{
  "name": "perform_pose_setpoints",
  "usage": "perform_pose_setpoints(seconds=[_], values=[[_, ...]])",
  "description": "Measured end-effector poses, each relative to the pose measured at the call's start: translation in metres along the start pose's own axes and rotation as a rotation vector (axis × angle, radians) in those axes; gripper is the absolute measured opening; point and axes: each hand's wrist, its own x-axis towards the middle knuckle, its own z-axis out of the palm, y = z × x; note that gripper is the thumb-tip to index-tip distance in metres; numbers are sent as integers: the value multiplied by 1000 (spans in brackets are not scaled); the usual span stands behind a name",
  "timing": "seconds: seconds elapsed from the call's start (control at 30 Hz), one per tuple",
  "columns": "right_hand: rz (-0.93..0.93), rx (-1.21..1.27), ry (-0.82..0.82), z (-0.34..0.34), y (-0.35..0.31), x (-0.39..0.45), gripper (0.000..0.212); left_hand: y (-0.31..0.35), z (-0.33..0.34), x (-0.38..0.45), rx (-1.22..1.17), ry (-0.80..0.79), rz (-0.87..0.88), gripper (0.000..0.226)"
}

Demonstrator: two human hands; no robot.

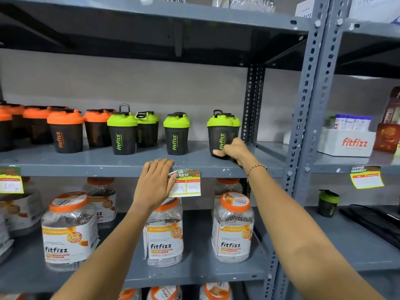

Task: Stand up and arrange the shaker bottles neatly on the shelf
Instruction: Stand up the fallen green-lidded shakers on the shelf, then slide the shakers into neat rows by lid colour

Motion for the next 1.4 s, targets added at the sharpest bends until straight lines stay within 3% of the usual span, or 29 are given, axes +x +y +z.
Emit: perform_pose_setpoints(seconds=[0.13, 0.27, 0.47, 0.5, 0.6, 0.67, 0.73, 0.97, 1.4], values=[[-5, -92, 82, 6, 2, 5, 74, 0, 5, 1, -1, 40, 11, 53], [-6, -142, 35, 5, 2, 6, 83, 5, 1, 5, -17, 95, -12, 46], [-46, -107, -24, 7, 1, 2, 119, 9, -17, 64, -286, 65, -351, 27], [-63, -96, -4, 7, 2, 2, 117, 8, -16, 75, -403, 44, -435, 33], [-106, -154, 45, 9, 4, 1, 107, 11, -9, 103, -787, -100, -666, 91], [-135, -235, 65, 10, 5, 2, 100, 12, -3, 118, -836, -173, -736, 113], [-158, -296, 76, 11, 4, 2, 96, 12, 4, 125, -832, -221, -760, 119], [-108, -328, 154, 3, 6, 2, 90, 9, 11, 126, -698, -289, -731, 75], [-60, -334, 266, -3, 14, -9, 80, 16, 9, 121, -584, -340, -696, 65]])
